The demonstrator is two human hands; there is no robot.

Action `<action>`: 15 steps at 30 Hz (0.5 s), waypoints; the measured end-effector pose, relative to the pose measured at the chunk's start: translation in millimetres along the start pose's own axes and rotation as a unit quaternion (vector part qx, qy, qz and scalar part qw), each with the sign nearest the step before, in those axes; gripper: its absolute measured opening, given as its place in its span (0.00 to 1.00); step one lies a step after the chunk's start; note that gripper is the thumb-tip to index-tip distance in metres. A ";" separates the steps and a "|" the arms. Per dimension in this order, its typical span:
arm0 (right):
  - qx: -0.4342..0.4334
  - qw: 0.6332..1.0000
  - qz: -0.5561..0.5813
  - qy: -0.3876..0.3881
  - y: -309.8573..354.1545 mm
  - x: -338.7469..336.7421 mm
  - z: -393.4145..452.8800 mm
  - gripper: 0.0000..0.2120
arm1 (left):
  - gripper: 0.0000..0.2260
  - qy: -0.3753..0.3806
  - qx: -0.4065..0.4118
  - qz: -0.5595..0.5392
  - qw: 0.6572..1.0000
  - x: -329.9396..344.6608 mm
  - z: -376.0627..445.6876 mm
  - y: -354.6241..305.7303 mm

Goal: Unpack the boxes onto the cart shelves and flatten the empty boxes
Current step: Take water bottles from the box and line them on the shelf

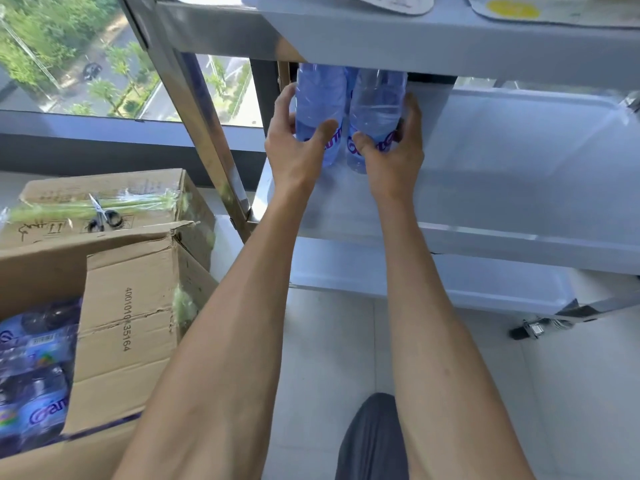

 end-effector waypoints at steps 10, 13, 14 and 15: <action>-0.008 1.000 0.004 -0.011 -0.9 0.7 -0.4 0.31 | 0.27 0.018 -0.012 0.008 1.000 -3.5 -4.3 6.6; -0.003 1.000 0.008 0.006 -6.7 2.0 2.8 0.31 | 0.26 0.020 -0.002 0.015 1.000 -3.6 -3.4 10.2; -0.002 1.000 0.006 0.007 -8.0 3.2 4.8 0.31 | 0.26 0.020 -0.001 0.015 1.000 -2.7 -3.3 11.1; 0.000 1.000 0.005 0.006 -8.8 4.7 6.8 0.31 | 0.26 0.020 -0.001 0.013 1.000 -2.1 -3.0 11.6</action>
Point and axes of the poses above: each hand's wrist, its own z-axis towards the middle knuckle, its own x-axis out of the palm, y = z × x, the point moved 7 cm from there along z, towards the middle knuckle, and after that the axes turned 8 degrees about x, right-handed, at the moved point
